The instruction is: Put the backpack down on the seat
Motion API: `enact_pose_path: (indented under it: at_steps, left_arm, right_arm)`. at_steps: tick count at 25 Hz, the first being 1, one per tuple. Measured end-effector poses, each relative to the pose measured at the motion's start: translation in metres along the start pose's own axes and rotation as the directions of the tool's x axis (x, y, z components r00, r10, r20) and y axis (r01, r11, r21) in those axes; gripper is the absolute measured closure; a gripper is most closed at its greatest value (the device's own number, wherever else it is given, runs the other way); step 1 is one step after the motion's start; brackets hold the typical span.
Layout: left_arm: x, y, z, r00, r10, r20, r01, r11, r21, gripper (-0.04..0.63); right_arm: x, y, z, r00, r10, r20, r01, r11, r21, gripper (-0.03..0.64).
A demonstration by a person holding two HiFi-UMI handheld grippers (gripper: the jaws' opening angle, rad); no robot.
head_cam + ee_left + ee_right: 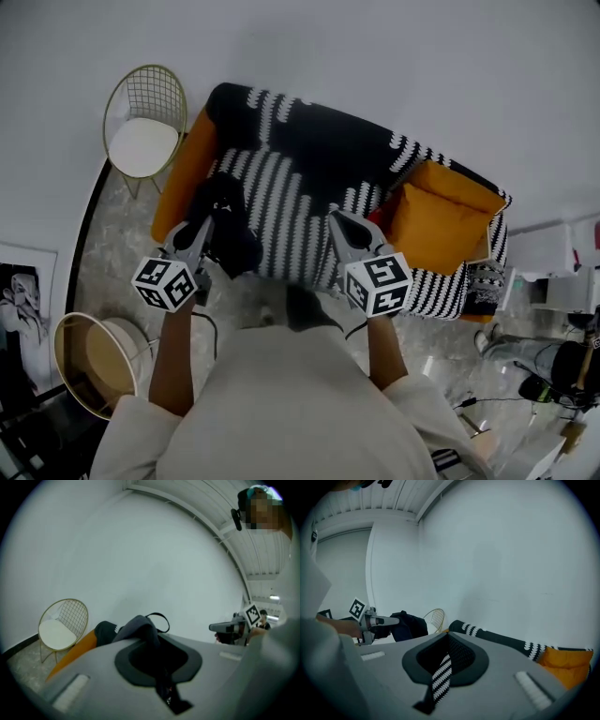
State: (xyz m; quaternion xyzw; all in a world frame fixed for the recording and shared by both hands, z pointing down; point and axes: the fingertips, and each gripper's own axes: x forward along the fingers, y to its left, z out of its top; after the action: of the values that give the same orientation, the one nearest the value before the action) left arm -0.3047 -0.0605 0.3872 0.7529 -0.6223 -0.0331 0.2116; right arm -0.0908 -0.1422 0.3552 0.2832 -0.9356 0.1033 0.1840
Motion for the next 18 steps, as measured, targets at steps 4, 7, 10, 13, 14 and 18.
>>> enact_pose_path:
  at_steps: [4, 7, 10, 13, 14, 18]
  left_arm:
    - [0.031, 0.01, -0.016, 0.998, -0.004, -0.058, 0.003, 1.0, -0.009, 0.583]
    - [0.06, 0.025, -0.03, 0.995, 0.002, -0.102, -0.005, 1.0, -0.028, 0.583]
    - [0.088, 0.041, -0.053, 0.988, 0.018, -0.15, -0.027, 0.998, -0.057, 0.583]
    - [0.114, 0.053, -0.078, 0.981, 0.02, -0.192, -0.038, 0.995, -0.088, 0.583]
    - [0.122, 0.058, -0.086, 0.978, 0.023, -0.205, -0.042, 0.995, -0.093, 0.583]
    - [0.151, 0.072, -0.105, 0.972, 0.022, -0.236, -0.046, 0.994, -0.095, 0.583]
  right_arm:
    - [0.023, -0.02, -0.012, 0.999, 0.002, -0.042, -0.001, 1.0, 0.015, 0.611]
    - [0.043, -0.036, -0.023, 0.997, -0.001, -0.074, 0.003, 1.0, 0.031, 0.611]
    - [0.057, -0.048, -0.039, 0.995, -0.003, -0.099, 0.009, 0.998, 0.058, 0.611]
    - [0.068, -0.06, -0.062, 0.991, -0.002, -0.137, 0.014, 0.996, 0.087, 0.611]
    - [0.073, -0.063, -0.069, 0.989, -0.002, -0.15, 0.016, 0.995, 0.096, 0.611]
    - [0.087, -0.08, -0.094, 0.983, -0.011, -0.181, 0.037, 0.989, 0.141, 0.611]
